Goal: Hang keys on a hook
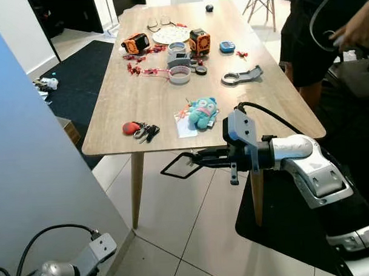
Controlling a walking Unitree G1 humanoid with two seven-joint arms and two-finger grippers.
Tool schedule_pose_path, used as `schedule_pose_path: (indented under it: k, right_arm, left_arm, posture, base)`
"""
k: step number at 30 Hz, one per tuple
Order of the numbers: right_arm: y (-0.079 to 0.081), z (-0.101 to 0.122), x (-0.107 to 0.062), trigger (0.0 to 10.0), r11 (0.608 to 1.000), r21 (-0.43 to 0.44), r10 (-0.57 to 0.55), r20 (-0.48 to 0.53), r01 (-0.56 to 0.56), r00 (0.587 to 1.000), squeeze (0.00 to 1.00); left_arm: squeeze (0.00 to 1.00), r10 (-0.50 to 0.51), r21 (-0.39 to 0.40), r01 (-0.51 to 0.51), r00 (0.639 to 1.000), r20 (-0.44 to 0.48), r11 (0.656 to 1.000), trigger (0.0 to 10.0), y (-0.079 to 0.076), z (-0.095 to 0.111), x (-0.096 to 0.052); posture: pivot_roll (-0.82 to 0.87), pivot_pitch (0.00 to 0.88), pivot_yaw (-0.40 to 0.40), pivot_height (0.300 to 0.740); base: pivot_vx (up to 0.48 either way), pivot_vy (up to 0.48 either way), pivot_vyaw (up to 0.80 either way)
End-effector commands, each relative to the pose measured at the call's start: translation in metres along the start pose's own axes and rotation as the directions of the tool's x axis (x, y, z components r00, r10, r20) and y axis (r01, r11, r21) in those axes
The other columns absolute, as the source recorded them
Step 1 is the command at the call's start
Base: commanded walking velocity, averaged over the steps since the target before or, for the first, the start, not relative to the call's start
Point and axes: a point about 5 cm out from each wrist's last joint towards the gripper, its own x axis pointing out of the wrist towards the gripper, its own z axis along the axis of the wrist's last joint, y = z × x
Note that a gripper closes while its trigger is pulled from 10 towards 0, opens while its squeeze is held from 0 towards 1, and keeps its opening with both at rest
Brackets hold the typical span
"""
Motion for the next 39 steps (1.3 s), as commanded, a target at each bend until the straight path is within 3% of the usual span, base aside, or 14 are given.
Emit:
schedule_pose_path:
  k: [1, 4, 6, 8, 10, 12, 13, 14, 15, 16, 22, 25, 30, 39]
  right_arm:
    - [-0.007, 0.002, 0.003, 10.0, 0.997, -0.032, -0.068, 0.008, 0.068, 0.998, 0.00]
    - [-0.008, 0.002, 0.004, 10.0, 0.995, -0.037, -0.088, 0.009, 0.088, 0.996, 0.00]
    - [-0.011, 0.004, 0.008, 10.0, 0.991, -0.031, -0.127, 0.035, 0.128, 0.991, 0.00]
    - [-0.011, 0.004, 0.008, 10.0, 0.991, -0.031, -0.127, 0.035, 0.128, 0.991, 0.00]
    - [-0.012, 0.005, 0.010, 10.0, 0.990, -0.031, -0.136, 0.041, 0.137, 0.990, 0.00]
    - [-0.011, 0.004, 0.014, 10.0, 0.990, -0.028, -0.140, 0.049, 0.141, 0.989, 0.00]
    - [-0.011, 0.004, 0.014, 10.0, 0.990, -0.028, -0.140, 0.049, 0.141, 0.989, 0.00]
    - [-0.009, 0.003, 0.017, 10.0, 0.991, -0.023, -0.127, 0.045, 0.129, 0.991, 0.00]
    - [-0.006, 0.000, 0.020, 10.0, 0.994, -0.020, -0.108, 0.033, 0.108, 0.994, 0.00]
    - [-0.005, -0.001, 0.021, 10.0, 0.994, -0.018, -0.103, 0.029, 0.104, 0.994, 0.00]
    - [0.005, -0.008, 0.024, 10.0, 0.999, -0.008, -0.038, -0.008, 0.038, 0.999, 0.00]
    - [0.007, -0.010, 0.023, 10.0, 1.000, -0.004, -0.025, -0.017, 0.025, 1.000, 0.00]
    - [0.007, -0.015, 0.022, 10.0, 1.000, -0.005, -0.015, -0.043, 0.015, 0.999, 0.00]
    - [0.009, -0.015, 0.021, 10.0, 1.000, -0.008, 0.007, -0.053, -0.008, 0.999, 0.00]
  left_arm:
    - [0.00, -0.022, -0.030, 0.020, 0.996, -0.083, 0.999, 10.0, -0.024, -0.014, 0.015]
    - [0.00, -0.021, -0.050, 0.016, 0.995, -0.094, 0.999, 10.0, -0.028, -0.016, 0.018]
    - [0.00, 0.068, -0.191, -0.085, 0.994, -0.090, 0.978, 10.0, -0.032, -0.020, 0.023]
    - [0.00, 0.068, -0.191, -0.085, 0.994, -0.090, 0.978, 10.0, -0.032, -0.020, 0.023]
    - [0.00, 0.116, -0.266, -0.135, 0.990, -0.085, 0.954, 10.0, -0.032, -0.022, 0.024]
    - [0.00, 0.212, -0.374, -0.228, 0.974, -0.083, 0.899, 10.0, -0.028, -0.026, 0.022]
    - [0.00, 0.212, -0.374, -0.228, 0.974, -0.083, 0.899, 10.0, -0.028, -0.026, 0.022]
    - [0.00, 0.264, -0.434, -0.278, 0.960, -0.093, 0.857, 10.0, -0.024, -0.030, 0.020]
    - [0.00, 0.339, -0.544, -0.337, 0.935, -0.102, 0.768, 10.0, -0.019, -0.037, 0.016]
    - [0.00, 0.358, -0.580, -0.348, 0.928, -0.101, 0.737, 10.0, -0.017, -0.039, 0.015]
    - [0.00, 0.410, -0.603, -0.459, 0.883, -0.229, 0.652, 10.0, -0.019, -0.065, 0.007]
    - [0.00, 0.410, -0.598, -0.476, 0.876, -0.255, 0.645, 10.0, -0.021, -0.072, 0.006]
    - [0.00, 0.378, -0.552, -0.456, 0.889, -0.256, 0.698, 10.0, -0.031, -0.074, 0.010]
    - [0.00, 0.363, -0.545, -0.432, 0.901, -0.235, 0.719, 10.0, -0.036, -0.067, 0.016]
  posture:
    - [-0.06, 0.069, 0.045, 0.740]
    - [-0.06, 0.069, 0.045, 0.740]
    - [-0.07, 0.067, 0.048, 0.740]
    - [-0.07, 0.067, 0.048, 0.740]
    - [-0.07, 0.065, 0.049, 0.740]
    - [-0.07, 0.060, 0.047, 0.740]
    - [-0.07, 0.060, 0.047, 0.740]
    - [-0.07, 0.054, 0.049, 0.740]
    - [-0.07, 0.051, 0.048, 0.740]
    - [-0.07, 0.051, 0.048, 0.740]
    - [-0.08, 0.051, 0.049, 0.740]
    - [-0.08, 0.048, 0.053, 0.740]
    - [-0.08, 0.048, 0.054, 0.740]
    - [-0.08, 0.048, 0.048, 0.740]
  base:
    - [0.000, 0.000, 0.00]
    - [0.000, 0.000, 0.00]
    - [0.000, 0.000, 0.00]
    - [0.000, 0.000, 0.00]
    - [0.000, 0.000, 0.78]
    - [0.000, 0.000, 0.77]
    - [0.000, 0.000, 0.77]
    - [0.000, 0.000, 0.77]
    - [0.000, 0.000, 0.77]
    - [0.000, 0.000, 0.77]
    - [0.000, 0.000, 0.76]
    - [0.000, 0.000, 0.76]
    - [0.000, 0.000, 0.76]
    - [0.000, 0.000, 0.76]
